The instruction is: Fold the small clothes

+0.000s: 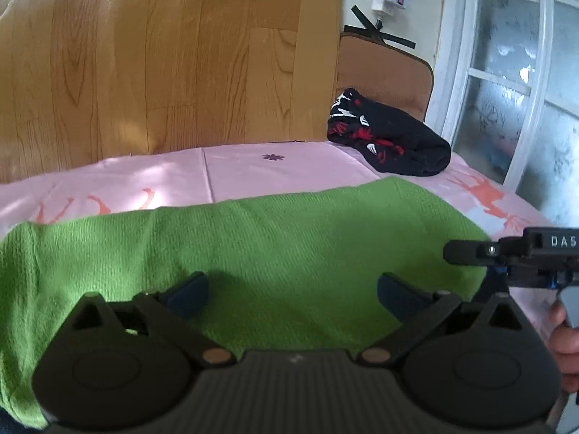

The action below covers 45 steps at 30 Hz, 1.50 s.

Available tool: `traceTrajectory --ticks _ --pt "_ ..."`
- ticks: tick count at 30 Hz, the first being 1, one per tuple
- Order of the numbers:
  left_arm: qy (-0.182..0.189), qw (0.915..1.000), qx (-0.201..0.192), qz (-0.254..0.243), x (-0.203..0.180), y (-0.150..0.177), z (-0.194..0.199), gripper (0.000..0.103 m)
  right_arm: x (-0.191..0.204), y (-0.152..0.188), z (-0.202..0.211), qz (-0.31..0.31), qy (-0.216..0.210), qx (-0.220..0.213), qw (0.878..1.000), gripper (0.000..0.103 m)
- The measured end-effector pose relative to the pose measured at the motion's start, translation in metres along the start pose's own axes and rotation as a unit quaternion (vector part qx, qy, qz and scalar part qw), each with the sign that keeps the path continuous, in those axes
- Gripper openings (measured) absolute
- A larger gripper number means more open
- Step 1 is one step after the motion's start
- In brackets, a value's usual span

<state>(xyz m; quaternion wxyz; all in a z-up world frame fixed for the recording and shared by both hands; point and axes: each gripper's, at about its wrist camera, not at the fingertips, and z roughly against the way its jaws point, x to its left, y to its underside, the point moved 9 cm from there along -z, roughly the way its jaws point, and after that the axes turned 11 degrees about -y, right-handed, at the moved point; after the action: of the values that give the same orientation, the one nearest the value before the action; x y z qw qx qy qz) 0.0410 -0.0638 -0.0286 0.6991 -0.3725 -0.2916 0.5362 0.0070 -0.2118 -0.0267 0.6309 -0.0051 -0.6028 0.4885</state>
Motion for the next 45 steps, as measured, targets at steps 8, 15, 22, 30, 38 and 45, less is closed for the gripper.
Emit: traceTrajectory --ticks 8,15,22,30,38,45 --pt "-0.001 1.0 0.001 0.001 0.001 0.001 0.0 0.103 -0.001 -0.001 0.0 0.005 0.0 -0.001 1.0 0.046" --pt "-0.001 1.0 0.001 0.002 0.001 0.001 -0.001 0.103 -0.001 -0.001 0.0 0.006 0.001 -0.002 1.0 0.046" --pt "-0.002 1.0 0.001 0.001 0.001 0.002 -0.001 0.103 0.001 -0.001 -0.002 0.021 -0.001 -0.002 1.0 0.053" --pt "-0.014 0.9998 -0.002 -0.012 -0.002 0.004 -0.003 0.103 0.006 0.0 -0.004 0.043 -0.005 -0.001 0.999 0.064" --pt "-0.025 0.9993 0.001 -0.029 -0.006 0.006 -0.005 0.103 0.014 0.002 -0.01 0.068 -0.019 0.011 0.997 0.08" --pt "-0.026 0.999 0.008 -0.036 -0.007 0.008 -0.006 0.103 0.012 0.001 -0.009 0.065 -0.019 0.01 0.998 0.08"
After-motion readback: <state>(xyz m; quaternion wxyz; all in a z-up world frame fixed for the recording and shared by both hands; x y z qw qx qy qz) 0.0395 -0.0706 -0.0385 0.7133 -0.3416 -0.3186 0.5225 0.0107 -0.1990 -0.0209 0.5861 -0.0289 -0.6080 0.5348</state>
